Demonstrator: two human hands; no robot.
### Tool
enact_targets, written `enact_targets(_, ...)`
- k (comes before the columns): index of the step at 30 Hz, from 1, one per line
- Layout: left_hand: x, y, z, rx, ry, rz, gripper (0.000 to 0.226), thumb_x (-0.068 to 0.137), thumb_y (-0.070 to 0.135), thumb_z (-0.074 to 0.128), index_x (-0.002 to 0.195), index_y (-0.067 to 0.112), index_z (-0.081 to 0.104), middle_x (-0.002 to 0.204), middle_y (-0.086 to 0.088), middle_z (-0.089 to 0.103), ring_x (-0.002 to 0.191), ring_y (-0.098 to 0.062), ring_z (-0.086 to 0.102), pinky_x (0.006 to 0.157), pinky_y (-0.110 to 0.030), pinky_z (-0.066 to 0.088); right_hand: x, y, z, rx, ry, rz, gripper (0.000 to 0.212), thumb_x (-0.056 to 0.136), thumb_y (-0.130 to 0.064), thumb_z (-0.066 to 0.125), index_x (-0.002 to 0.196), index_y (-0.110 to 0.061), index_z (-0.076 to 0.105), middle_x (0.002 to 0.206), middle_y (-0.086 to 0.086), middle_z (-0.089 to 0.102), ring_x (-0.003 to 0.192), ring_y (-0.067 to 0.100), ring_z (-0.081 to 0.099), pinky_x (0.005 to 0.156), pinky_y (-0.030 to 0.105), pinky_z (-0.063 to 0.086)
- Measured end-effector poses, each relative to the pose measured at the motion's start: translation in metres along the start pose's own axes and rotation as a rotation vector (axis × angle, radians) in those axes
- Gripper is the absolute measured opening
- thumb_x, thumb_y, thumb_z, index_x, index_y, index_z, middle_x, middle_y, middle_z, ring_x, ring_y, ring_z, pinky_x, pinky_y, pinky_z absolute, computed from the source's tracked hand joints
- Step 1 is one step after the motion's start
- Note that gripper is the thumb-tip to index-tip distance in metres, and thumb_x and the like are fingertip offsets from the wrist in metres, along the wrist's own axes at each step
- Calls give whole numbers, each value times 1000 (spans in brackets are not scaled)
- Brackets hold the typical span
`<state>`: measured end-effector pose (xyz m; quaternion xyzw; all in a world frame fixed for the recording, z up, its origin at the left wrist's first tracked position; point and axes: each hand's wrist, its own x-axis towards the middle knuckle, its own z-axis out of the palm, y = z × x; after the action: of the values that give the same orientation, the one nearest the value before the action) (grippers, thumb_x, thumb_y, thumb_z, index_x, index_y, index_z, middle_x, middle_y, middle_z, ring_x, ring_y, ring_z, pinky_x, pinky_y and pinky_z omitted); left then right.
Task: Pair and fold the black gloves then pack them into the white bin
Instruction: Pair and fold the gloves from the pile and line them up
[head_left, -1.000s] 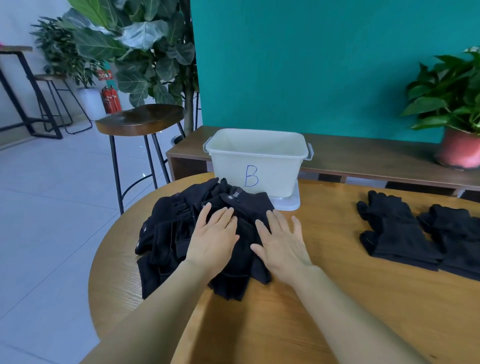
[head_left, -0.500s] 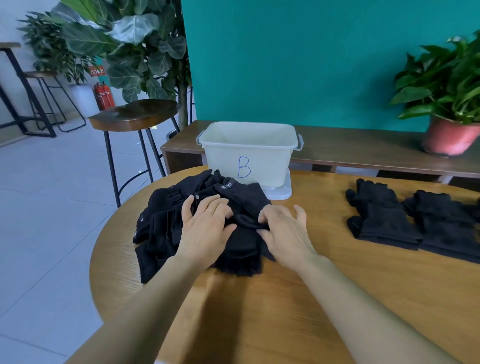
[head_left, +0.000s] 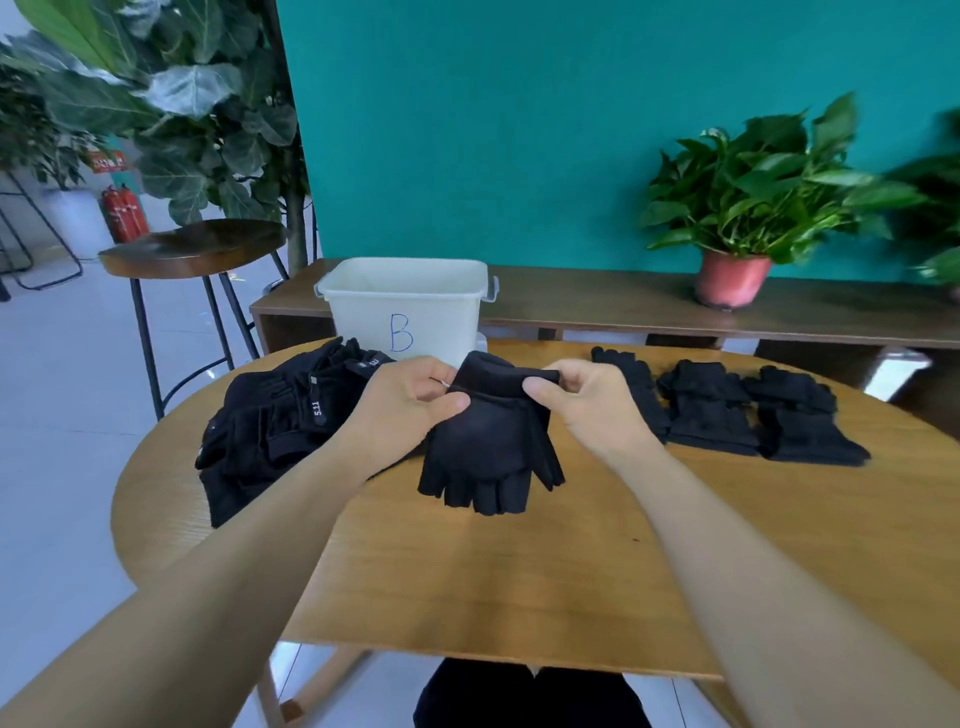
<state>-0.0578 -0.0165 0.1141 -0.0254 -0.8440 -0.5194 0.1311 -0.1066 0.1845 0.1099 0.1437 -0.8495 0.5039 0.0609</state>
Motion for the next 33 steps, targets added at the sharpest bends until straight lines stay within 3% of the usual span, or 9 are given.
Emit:
enact_targets(7,-13,24,27,181,104,19,30,89,20,70,115,32,64,104,16,69,103,-9,61,84,-14,45,-26,-1,-24,-12,185,36,32,74,-55,60,74,-23,66,70,3,66,74,28,63,93,49,43)
enact_targets(12,-36,54,54,340,109,176,40,80,42,75,117,34,66,110,21,67,110,-4,57,105,-37,40,-40,-3,-27,-218,390,10,34,93,-38,60,62,-26,53,65,-6,57,79,18,54,86,35,24)
enact_targets(16,-42,63,77,334,35,148,29,75,42,68,104,39,65,84,24,66,96,-7,63,91,-36,48,-53,-10,-18,-247,320,-130,19,91,-42,62,73,-36,63,80,-13,63,103,10,50,99,38,21)
enact_targets(20,-36,56,78,107,97,67,15,90,14,63,97,26,69,85,10,71,88,-16,68,82,-37,56,-69,-10,-31,-224,279,-255,10,92,-35,63,95,-35,72,99,-23,63,112,-1,37,86,21,10)
enact_targets(23,-35,52,70,-81,-44,-21,20,92,7,65,101,23,72,90,2,76,90,-21,71,84,-42,58,-66,2,-52,-200,337,-97,23,86,-23,65,106,-33,62,111,-17,58,121,7,35,94,28,15)
enact_targets(26,-33,46,67,-123,-197,-53,21,90,7,68,102,24,73,91,5,77,91,-16,72,87,-35,58,-68,14,-65,-25,57,78,43,82,-20,66,121,-31,54,119,-18,56,123,8,42,107,35,29)
enact_targets(28,-31,42,68,-93,-257,-48,19,89,8,69,99,24,73,90,6,77,91,-13,72,85,-29,56,-71,20,-71,107,-111,79,18,88,-9,63,102,-20,66,97,-15,68,96,1,60,88,24,46)
enact_targets(30,-27,38,69,-26,-273,-37,17,88,8,70,94,24,74,87,6,77,89,-13,72,85,-28,56,-70,30,-73,84,-123,58,37,90,-2,60,62,-25,60,60,-17,61,58,-4,53,70,24,41)
enact_targets(33,-18,28,73,128,-234,20,9,87,14,70,93,18,75,89,-4,75,91,-24,70,92,-42,55,-62,43,-71,-30,-61,34,38,89,-13,65,55,-26,56,57,-17,58,61,3,53,89,37,38)
